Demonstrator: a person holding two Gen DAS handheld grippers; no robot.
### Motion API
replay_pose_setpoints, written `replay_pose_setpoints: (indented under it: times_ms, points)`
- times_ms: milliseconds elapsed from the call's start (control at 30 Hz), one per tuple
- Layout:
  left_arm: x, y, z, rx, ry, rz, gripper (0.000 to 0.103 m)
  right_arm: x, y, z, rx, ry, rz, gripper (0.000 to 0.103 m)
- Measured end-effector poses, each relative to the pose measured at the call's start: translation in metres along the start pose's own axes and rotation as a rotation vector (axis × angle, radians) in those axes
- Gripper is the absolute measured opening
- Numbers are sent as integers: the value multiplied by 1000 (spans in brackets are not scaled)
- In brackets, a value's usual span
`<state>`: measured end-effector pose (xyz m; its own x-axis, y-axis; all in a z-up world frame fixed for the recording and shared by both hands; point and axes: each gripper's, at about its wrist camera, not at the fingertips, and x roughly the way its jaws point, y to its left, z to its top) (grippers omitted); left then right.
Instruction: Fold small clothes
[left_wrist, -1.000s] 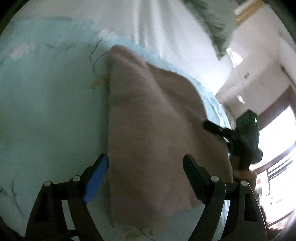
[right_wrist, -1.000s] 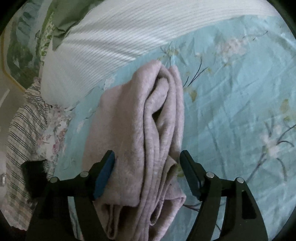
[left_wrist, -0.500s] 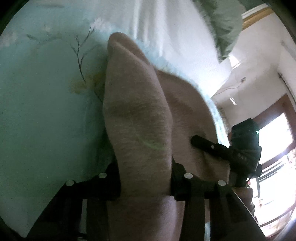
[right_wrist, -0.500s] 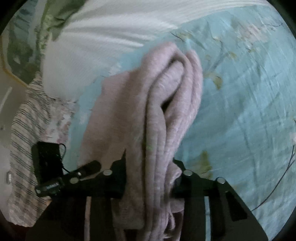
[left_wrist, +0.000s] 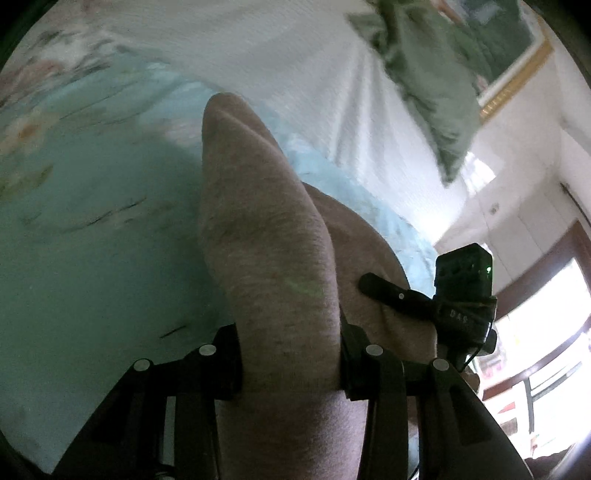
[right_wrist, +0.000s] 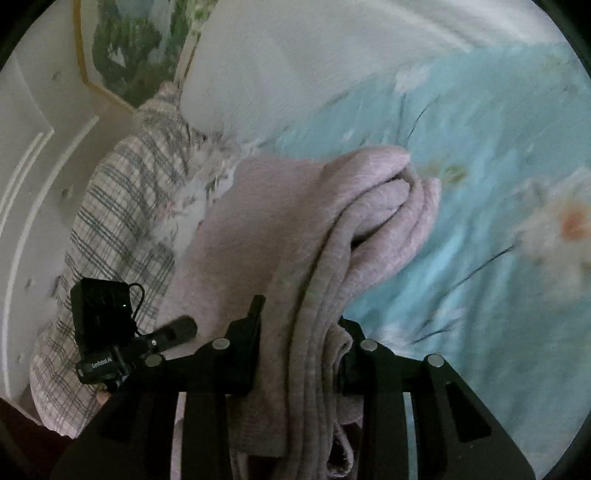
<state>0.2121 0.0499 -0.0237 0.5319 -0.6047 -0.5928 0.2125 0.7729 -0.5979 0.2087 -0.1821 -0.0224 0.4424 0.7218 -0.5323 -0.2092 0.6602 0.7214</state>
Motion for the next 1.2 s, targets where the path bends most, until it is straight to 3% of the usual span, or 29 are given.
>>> replay_pose_setpoints:
  times_ms: [100,167,333,467,600,767,933,1033,1200]
  points:
    - [7,28,-11,-43,41,80,42,21,-7,-12,18,41,-50,33]
    - [17,45,-19,-81,66,113,51,21,-15,-18,50,38,-54,34]
    - [22,46,-20,-65,58,141,66,14,-26,-19,95,30,-113,52]
    - [6,40,-19,-19,29,207,68,-11,-16,-20,77,-7,-154,56]
    - [-15,28,-21,8,-22,241,68,-52,-4,-39,48,-90,-135,58]
    - [-42,17,-40,54,-38,216,66,-84,-8,-78,91,-102,-103,58]
    - [-54,-12,-55,156,-30,157,65,-81,13,-99,19,-54,-70,58]
    - [-54,-23,-64,205,-16,126,65,-68,27,-96,-26,-39,-77,58]
    - [-42,-32,-74,242,21,126,62,-50,17,-70,15,-75,-153,62]
